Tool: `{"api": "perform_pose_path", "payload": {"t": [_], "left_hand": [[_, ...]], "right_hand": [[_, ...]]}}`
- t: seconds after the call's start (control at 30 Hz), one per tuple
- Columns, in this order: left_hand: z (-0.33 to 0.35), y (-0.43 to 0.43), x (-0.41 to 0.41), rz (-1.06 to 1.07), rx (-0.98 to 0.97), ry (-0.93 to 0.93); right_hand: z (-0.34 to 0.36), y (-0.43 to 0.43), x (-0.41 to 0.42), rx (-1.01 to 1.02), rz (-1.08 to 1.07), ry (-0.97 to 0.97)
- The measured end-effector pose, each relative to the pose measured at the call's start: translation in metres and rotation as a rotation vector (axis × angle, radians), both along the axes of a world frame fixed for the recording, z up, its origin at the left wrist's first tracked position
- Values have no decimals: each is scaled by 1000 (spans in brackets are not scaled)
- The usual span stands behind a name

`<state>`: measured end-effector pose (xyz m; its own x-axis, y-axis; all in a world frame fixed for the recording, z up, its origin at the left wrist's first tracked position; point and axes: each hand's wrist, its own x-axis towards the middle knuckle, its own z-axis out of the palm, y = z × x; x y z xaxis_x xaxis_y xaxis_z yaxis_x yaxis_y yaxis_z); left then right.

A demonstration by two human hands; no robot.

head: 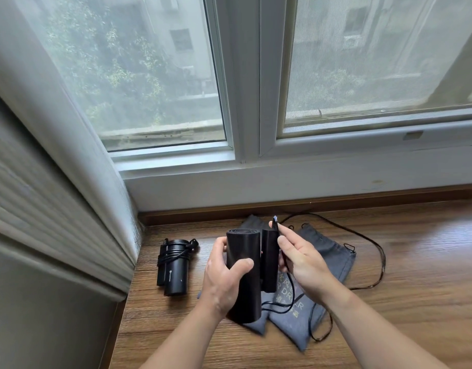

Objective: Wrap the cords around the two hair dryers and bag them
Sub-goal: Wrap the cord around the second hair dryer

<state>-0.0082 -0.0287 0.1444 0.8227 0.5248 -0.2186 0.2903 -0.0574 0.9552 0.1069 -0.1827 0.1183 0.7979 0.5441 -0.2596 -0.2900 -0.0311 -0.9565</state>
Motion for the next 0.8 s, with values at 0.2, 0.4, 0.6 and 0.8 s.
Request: {"api": "perform_pose_path", "payload": {"t": [0.2,0.4,0.6,0.8], "left_hand": [[-5,0,9,46,-21,129],[-2,-9,15,-144,261,274],[-1,-4,17,-161,287,266],[4,11,14,-101,-76,104]], "right_hand": [[3,4,-4,-67,-47,-10],[3,17,-12,-97,-159,-88],[9,13,-13,-19,-85,-89],[-2,1,-18,76,23,-101]]}}
